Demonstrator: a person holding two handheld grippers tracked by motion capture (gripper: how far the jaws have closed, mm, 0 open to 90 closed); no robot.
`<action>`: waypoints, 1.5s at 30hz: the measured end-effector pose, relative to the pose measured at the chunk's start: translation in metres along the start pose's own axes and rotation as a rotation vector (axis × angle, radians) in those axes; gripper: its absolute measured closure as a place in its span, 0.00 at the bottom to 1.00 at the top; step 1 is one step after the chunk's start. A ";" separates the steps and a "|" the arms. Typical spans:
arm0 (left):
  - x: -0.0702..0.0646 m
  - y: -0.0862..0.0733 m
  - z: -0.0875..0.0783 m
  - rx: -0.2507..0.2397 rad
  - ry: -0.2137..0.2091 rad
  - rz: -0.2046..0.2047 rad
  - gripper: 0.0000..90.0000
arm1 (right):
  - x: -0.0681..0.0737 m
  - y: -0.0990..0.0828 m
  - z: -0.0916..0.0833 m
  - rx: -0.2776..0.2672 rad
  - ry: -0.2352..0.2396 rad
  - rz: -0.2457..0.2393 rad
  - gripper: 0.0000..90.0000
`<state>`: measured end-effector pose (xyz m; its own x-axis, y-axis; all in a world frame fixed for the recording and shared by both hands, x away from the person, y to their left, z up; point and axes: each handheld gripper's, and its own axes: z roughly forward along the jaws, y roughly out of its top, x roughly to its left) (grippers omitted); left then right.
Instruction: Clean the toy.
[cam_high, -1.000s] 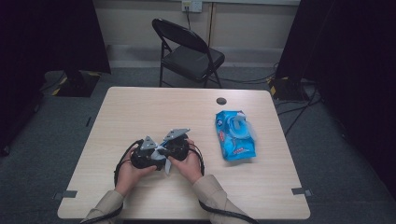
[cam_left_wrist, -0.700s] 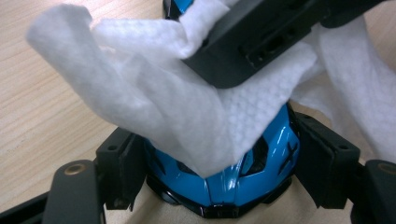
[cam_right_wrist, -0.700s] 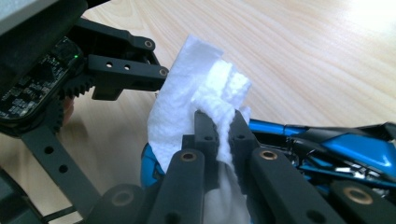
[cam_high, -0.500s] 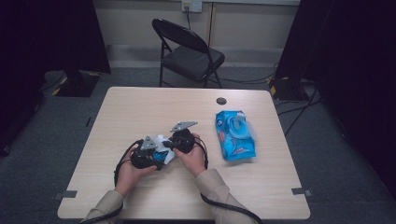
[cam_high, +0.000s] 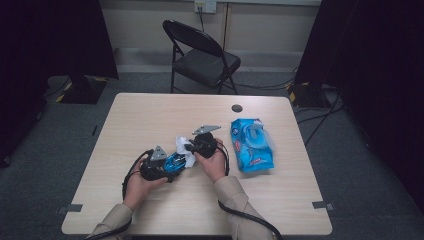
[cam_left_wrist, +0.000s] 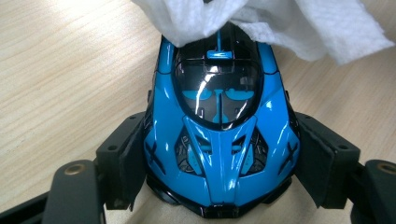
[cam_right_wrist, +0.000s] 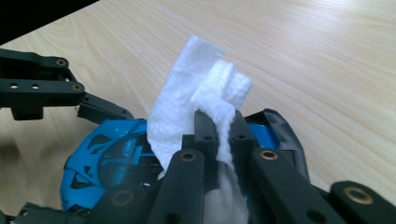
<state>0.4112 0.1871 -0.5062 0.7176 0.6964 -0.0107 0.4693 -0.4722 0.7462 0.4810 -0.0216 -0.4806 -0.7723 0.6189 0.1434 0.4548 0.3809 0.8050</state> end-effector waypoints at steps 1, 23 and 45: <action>0.000 0.000 0.000 0.000 0.000 0.000 0.29 | 0.000 0.000 0.000 0.003 -0.008 -0.009 0.96; 0.000 0.000 0.000 0.000 0.000 0.000 0.29 | -0.013 -0.002 -0.004 -0.012 -0.066 0.014 0.96; 0.000 0.000 0.000 0.000 0.001 0.000 0.29 | -0.030 -0.007 -0.019 -0.028 -0.130 0.059 0.96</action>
<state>0.4112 0.1871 -0.5062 0.7172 0.6968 -0.0101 0.4693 -0.4722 0.7462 0.4926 -0.0555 -0.4798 -0.6799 0.7240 0.1164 0.4832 0.3230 0.8137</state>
